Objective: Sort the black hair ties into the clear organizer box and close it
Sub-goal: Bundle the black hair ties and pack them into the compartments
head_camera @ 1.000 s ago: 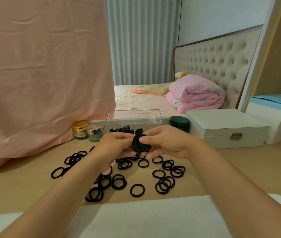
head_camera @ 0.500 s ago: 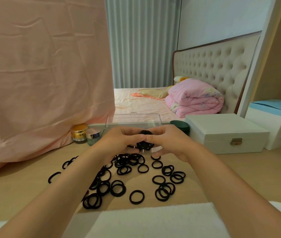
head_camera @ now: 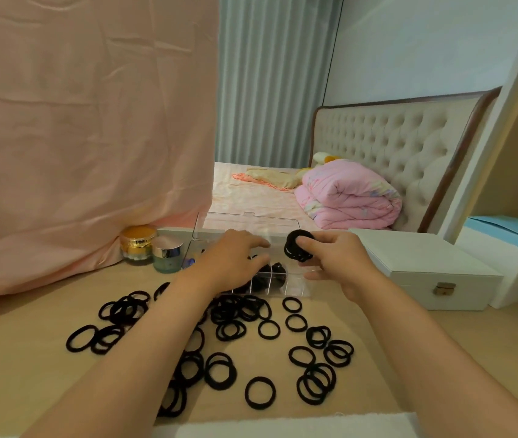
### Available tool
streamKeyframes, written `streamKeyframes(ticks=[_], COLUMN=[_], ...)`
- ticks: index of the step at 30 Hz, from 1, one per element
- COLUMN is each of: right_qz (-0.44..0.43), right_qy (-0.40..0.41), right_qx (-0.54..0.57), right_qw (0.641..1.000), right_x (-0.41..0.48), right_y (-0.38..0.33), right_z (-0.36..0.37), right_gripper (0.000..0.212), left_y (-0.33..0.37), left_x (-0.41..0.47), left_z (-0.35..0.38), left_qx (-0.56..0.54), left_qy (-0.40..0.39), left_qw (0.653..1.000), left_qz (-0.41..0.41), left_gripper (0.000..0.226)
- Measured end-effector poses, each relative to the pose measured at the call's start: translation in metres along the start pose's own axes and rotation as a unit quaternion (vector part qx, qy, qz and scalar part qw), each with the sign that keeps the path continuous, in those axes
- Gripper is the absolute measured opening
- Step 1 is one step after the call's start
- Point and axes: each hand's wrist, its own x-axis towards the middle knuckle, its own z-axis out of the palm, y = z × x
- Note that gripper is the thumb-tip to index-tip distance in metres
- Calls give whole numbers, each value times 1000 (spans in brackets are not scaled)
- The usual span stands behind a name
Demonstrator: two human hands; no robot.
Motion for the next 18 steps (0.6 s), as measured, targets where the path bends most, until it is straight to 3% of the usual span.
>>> streamKeyframes(ticks=[4, 7, 12, 18], right_qz=[-33, -55, -82, -20], right_qy=[7, 1, 22, -42], right_qx=[-128, -251, -506, -555], right_qw=[991, 966, 859, 830], right_x=[24, 39, 54, 63], right_y=[-2, 0, 0, -15], right_z=[23, 37, 45, 47], right_gripper=[6, 14, 21, 18], left_y=[-11, -15, -20, -20], left_x=[1, 2, 3, 3], left_z=[11, 14, 16, 16], left_qx=[83, 92, 98, 102], left_qy=[-17, -13, -11, -18], left_qw=[996, 996, 995, 994], left_qz=[7, 9, 18, 24], left_gripper=[47, 50, 55, 56])
